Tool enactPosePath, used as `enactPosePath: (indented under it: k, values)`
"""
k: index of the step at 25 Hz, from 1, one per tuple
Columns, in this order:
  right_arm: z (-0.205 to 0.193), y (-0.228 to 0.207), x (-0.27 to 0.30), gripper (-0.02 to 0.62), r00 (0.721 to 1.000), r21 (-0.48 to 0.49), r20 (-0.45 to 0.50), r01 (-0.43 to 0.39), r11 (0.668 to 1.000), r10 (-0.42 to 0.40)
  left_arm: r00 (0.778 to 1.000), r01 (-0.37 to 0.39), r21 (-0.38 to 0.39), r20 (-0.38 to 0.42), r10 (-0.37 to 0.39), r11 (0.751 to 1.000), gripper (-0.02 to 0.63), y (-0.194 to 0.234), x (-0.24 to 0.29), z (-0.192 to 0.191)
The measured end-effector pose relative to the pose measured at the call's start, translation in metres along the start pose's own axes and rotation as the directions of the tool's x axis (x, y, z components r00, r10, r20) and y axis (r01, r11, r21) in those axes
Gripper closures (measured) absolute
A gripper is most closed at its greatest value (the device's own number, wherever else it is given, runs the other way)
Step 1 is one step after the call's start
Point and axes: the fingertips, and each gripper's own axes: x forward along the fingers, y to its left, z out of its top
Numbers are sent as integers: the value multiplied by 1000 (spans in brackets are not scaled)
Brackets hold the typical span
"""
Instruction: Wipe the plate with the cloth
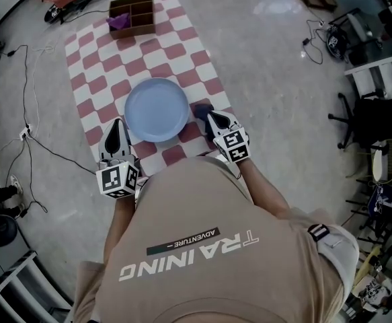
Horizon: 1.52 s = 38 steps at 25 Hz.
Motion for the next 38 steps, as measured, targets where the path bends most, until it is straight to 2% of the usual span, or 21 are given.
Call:
enactPosePath:
  k: [4, 5, 6, 9, 15, 20, 24, 35, 36, 37, 38]
  values:
    - [-8, -2, -2, 565, 999, -1, -39, -17, 1000, 17, 1000, 16, -4, -2, -16, 1000, 592, -4, 2, -1]
    - [-12, 1, 0, 421, 997, -8, -61, -37, 999, 36, 1000, 18, -4, -2, -18, 1000, 591, -4, 2, -1]
    - [-16, 4, 1, 243, 995, -14, -85, -58, 998, 57, 1000, 20, -6, -1, -20, 1000, 591, -4, 2, -1]
    - [-29, 8, 5, 241, 989, -33, -129, -81, 996, 76, 1000, 25, -4, 9, -25, 1000, 591, -5, 3, 0]
    - [-32, 5, 8, 241, 989, -34, -134, -70, 997, 65, 1000, 12, 9, 24, -12, 1000, 591, -3, -2, 4]
    - [-67, -1, 25, 242, 976, -12, -210, -68, 998, 64, 1000, -15, 2, 15, 15, 1000, 591, 2, -11, -1]
    - [-78, -8, 31, 278, 979, 47, -194, -62, 997, 70, 999, -39, 0, 13, 39, 999, 591, 5, -16, -1]
    - [-80, -7, 32, 299, 976, 41, -202, -74, 996, 81, 998, -65, -4, 13, 65, 998, 591, 9, -18, -6]
    - [-79, -5, 31, 319, 974, 42, -206, -82, 996, 89, 998, -64, -4, 10, 64, 998, 591, 9, -17, -7]
    - [-77, -3, 29, 446, 973, 40, -211, -93, 995, 99, 998, -63, -4, 8, 63, 998, 591, 8, -17, -8]
    - [-72, 0, 27, 476, 972, 30, -210, -103, 994, 107, 998, -61, -3, 7, 61, 998, 591, 7, -17, -8]
